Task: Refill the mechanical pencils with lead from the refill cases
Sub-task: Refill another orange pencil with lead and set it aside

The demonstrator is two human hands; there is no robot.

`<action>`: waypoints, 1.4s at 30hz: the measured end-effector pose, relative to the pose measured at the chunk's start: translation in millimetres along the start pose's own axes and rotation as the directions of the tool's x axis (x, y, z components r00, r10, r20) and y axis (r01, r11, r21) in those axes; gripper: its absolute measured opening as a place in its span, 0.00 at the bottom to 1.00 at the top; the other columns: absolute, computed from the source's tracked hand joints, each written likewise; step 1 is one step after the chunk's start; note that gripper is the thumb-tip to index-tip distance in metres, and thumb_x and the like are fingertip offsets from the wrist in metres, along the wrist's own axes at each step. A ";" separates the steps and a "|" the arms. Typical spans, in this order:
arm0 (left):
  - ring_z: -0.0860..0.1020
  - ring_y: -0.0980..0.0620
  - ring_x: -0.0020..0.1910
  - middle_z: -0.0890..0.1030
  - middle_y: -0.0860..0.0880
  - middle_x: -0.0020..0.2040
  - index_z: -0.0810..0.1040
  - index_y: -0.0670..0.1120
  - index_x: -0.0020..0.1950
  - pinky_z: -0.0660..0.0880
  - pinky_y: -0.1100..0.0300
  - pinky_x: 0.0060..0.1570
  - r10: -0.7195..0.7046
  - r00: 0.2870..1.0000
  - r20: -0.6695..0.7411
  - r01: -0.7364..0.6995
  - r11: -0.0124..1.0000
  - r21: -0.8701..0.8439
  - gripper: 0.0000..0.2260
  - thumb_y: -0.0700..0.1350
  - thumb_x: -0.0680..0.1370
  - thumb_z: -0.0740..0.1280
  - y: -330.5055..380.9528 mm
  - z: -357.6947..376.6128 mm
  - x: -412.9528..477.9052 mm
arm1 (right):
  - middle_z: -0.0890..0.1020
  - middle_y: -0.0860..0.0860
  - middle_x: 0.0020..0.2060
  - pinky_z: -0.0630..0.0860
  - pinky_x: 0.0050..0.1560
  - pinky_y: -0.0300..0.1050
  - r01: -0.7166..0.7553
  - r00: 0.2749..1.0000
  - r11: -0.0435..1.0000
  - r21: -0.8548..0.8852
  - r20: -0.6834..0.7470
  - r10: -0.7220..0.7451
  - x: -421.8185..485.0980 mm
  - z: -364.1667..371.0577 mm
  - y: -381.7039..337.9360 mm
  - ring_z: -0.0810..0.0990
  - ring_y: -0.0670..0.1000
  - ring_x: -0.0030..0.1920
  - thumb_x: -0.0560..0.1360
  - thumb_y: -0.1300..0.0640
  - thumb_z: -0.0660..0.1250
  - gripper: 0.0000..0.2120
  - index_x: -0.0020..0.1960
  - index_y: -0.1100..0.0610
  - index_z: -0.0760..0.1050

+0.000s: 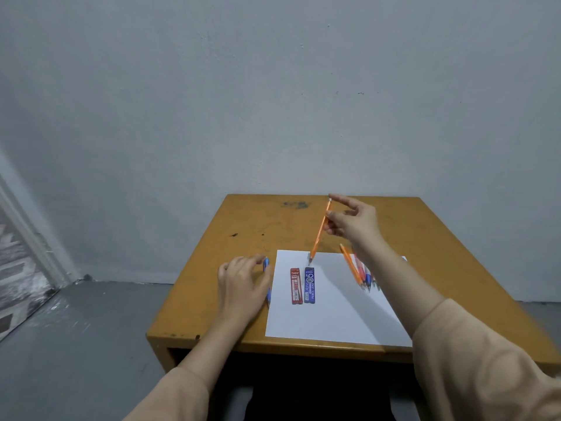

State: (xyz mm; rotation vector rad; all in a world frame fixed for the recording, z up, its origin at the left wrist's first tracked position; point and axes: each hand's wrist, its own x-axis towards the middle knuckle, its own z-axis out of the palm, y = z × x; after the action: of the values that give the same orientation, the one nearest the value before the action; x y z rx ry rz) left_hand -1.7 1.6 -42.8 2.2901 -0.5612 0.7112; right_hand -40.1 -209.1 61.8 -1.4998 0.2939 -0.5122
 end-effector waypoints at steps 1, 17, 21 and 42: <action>0.77 0.53 0.53 0.82 0.54 0.49 0.82 0.49 0.54 0.60 0.61 0.54 -0.038 0.999 0.026 0.037 0.999 0.026 0.14 0.54 0.76 0.63 -4.2 -0.1 -0.5 | 0.80 0.58 0.34 0.79 0.32 0.40 -0.026 1.000 0.999 -0.021 0.004 0.026 0.8 -3.0 1.6 0.79 0.52 0.30 0.74 0.71 0.67 0.18 0.62 0.58 0.76; 0.63 0.54 0.70 0.71 0.53 0.69 0.69 0.49 0.70 0.56 0.54 0.68 -0.215 0.945 0.248 0.156 0.959 0.237 0.21 0.54 0.79 0.59 -17.2 1.3 -2.7 | 0.81 0.56 0.38 0.76 0.28 0.39 -0.328 0.928 0.861 -0.388 0.039 0.371 2.4 -6.0 53.2 0.77 0.49 0.31 0.76 0.68 0.65 0.16 0.62 0.57 0.77; 0.58 0.52 0.74 0.63 0.52 0.75 0.63 0.49 0.75 0.53 0.52 0.71 -0.263 0.912 0.314 0.168 0.940 0.298 0.24 0.57 0.80 0.55 -17.5 2.4 -2.3 | 0.82 0.57 0.38 0.77 0.27 0.40 -0.355 0.912 0.820 -0.449 0.027 0.410 7.0 -4.4 61.3 0.79 0.50 0.31 0.77 0.68 0.65 0.15 0.62 0.58 0.76; 0.58 0.54 0.74 0.62 0.52 0.75 0.63 0.49 0.75 0.53 0.52 0.72 -0.303 0.875 0.376 0.157 0.915 0.372 0.25 0.59 0.80 0.52 -15.8 3.7 -1.1 | 0.80 0.59 0.40 0.72 0.27 0.38 -0.360 0.897 0.741 -0.567 0.007 0.442 14.8 -2.8 75.5 0.76 0.50 0.32 0.76 0.67 0.65 0.13 0.60 0.62 0.75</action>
State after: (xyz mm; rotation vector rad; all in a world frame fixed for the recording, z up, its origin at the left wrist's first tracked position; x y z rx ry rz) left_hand 7.5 10.0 -53.2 2.7983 -0.3614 0.1831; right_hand -18.2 -219.3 -11.3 -1.9564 0.6848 0.0512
